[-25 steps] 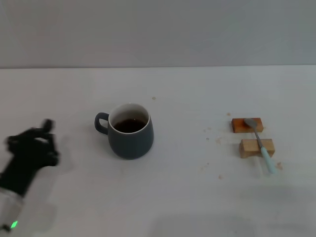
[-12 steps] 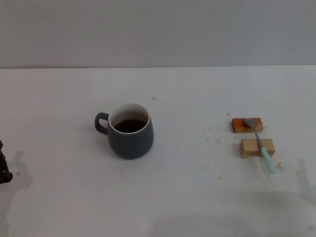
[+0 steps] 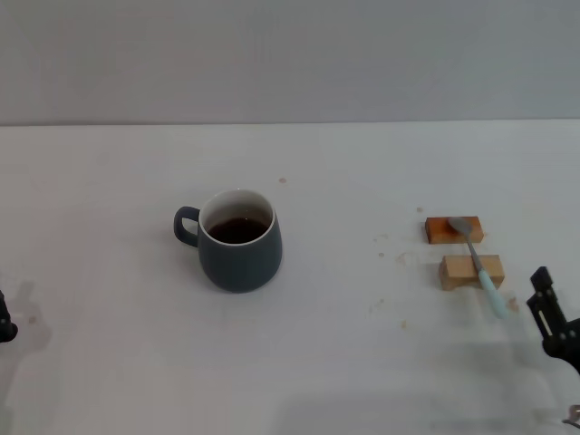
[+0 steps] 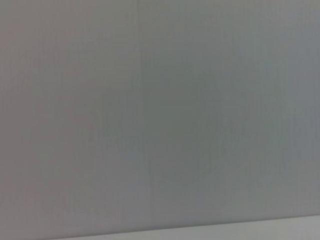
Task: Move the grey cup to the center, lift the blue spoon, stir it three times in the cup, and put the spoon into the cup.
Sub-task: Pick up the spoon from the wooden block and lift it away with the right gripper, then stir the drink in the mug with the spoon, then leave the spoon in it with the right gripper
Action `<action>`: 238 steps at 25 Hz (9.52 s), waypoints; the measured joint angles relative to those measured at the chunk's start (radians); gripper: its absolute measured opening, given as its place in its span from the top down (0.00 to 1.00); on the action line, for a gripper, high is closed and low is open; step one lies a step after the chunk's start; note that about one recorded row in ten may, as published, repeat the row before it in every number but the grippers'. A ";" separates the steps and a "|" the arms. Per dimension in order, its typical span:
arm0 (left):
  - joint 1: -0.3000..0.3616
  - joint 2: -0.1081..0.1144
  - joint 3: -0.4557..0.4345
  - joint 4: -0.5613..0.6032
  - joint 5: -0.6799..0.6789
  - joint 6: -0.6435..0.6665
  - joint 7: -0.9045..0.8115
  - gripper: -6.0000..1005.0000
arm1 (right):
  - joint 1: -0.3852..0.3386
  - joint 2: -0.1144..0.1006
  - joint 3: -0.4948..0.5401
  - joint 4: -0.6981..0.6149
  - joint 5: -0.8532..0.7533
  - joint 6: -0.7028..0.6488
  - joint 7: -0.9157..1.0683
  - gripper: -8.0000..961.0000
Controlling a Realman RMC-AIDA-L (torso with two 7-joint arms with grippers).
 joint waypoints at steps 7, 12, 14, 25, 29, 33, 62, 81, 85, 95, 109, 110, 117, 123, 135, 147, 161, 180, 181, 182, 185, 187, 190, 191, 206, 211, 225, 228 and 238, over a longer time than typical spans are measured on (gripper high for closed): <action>-0.003 0.001 0.004 0.004 0.005 -0.008 0.004 1.00 | 0.011 0.000 -0.001 0.003 -0.035 0.072 0.000 0.30; -0.003 0.000 0.003 0.004 0.005 -0.008 0.023 1.00 | 0.034 -0.001 0.000 0.003 -0.041 0.124 0.004 0.30; -0.002 0.000 0.004 0.003 0.004 -0.008 0.026 1.00 | 0.038 0.000 0.000 0.002 -0.041 0.134 0.004 0.30; -0.004 0.000 0.004 0.002 0.002 -0.008 0.027 1.00 | 0.059 0.000 0.000 0.002 -0.041 0.184 0.006 0.30; -0.006 0.000 0.004 0.002 0.003 -0.008 0.027 1.00 | 0.058 0.000 0.003 0.000 -0.041 0.197 0.007 0.30; -0.006 0.000 0.003 0.003 0.002 -0.009 0.027 1.00 | 0.059 0.000 0.003 -0.001 -0.041 0.207 0.007 0.31; -0.010 0.002 0.000 0.004 0.006 -0.029 0.027 1.00 | 0.069 -0.002 0.009 -0.002 -0.061 0.229 0.008 0.57; -0.010 0.002 -0.001 0.004 0.006 -0.029 0.027 1.00 | 0.081 -0.001 0.010 -0.005 -0.062 0.261 0.008 0.58; -0.010 0.002 -0.001 0.004 0.006 -0.029 0.027 1.00 | 0.082 0.000 0.010 -0.006 -0.062 0.262 0.008 0.58; -0.010 0.002 -0.001 0.004 0.004 -0.031 0.027 1.00 | 0.083 0.000 0.012 -0.006 -0.059 0.262 0.008 0.59; -0.011 0.004 -0.001 0.015 -0.001 -0.034 0.027 1.00 | 0.072 0.000 0.036 -0.001 -0.056 0.257 0.008 0.77; -0.011 0.004 -0.001 0.015 -0.001 -0.034 0.027 1.00 | 0.072 0.000 0.036 -0.001 -0.057 0.257 0.008 0.79; -0.019 0.004 -0.001 0.015 -0.001 -0.034 0.027 1.00 | 0.068 -0.005 0.027 0.022 -0.088 0.194 -0.002 0.83; -0.019 0.002 -0.001 0.015 0.000 -0.034 0.027 1.00 | 0.110 -0.046 0.038 0.140 -0.138 0.149 -0.004 0.83; -0.012 0.002 -0.001 0.015 0.003 -0.034 0.027 1.00 | 0.318 -0.131 0.049 0.286 -0.141 0.198 -0.064 0.83; 0.013 0.004 -0.001 0.018 0.000 -0.023 0.027 1.00 | 0.379 -0.174 0.163 0.379 -0.180 0.341 -0.124 0.83; -0.002 0.008 -0.026 0.048 0.000 -0.024 0.041 1.00 | 0.190 -0.188 0.990 0.820 -0.685 1.186 -0.364 0.83; 0.004 0.002 -0.086 0.041 -0.003 -0.024 0.127 1.00 | 0.245 -0.016 1.569 1.449 -1.256 2.582 -0.123 0.83; 0.004 0.002 -0.087 0.037 -0.003 -0.024 0.126 1.00 | 0.251 -0.016 1.574 1.468 -1.269 2.613 -0.114 0.83; 0.005 0.002 -0.088 0.034 -0.003 -0.025 0.126 1.00 | 0.261 -0.016 1.580 1.494 -1.285 2.655 -0.100 0.83; 0.005 0.002 -0.092 0.033 -0.003 -0.026 0.128 1.00 | 0.282 -0.017 1.598 1.535 -1.291 2.740 -0.077 0.83; 0.006 0.002 -0.093 0.032 -0.003 -0.025 0.129 1.00 | 0.291 -0.015 1.610 1.553 -1.285 2.796 -0.066 0.83; 0.007 0.002 -0.094 0.032 -0.003 -0.024 0.129 1.00 | 0.321 -0.015 1.614 1.569 -1.283 2.881 -0.030 0.83; 0.007 0.002 -0.094 0.032 -0.003 -0.024 0.130 1.00 | 0.333 -0.016 1.615 1.570 -1.283 2.912 -0.018 0.83; 0.009 0.002 -0.095 0.037 -0.003 -0.027 0.131 1.00 | 0.316 -0.013 1.598 1.551 -1.307 3.003 0.027 0.83; 0.015 0.002 -0.095 0.031 -0.003 -0.023 0.131 1.00 | 0.299 -0.013 1.555 1.494 -1.311 2.948 0.023 0.83; 0.024 0.002 -0.095 0.030 -0.003 -0.014 0.126 1.00 | 0.306 -0.011 1.500 1.336 -1.301 2.817 -0.003 0.83; 0.025 0.002 -0.095 0.030 -0.003 -0.014 0.125 1.00 | 0.309 -0.011 1.495 1.323 -1.301 2.809 -0.003 0.83; 0.023 0.002 -0.095 0.030 -0.003 -0.014 0.123 1.00 | 0.321 -0.011 1.453 1.287 -1.296 2.788 -0.003 0.83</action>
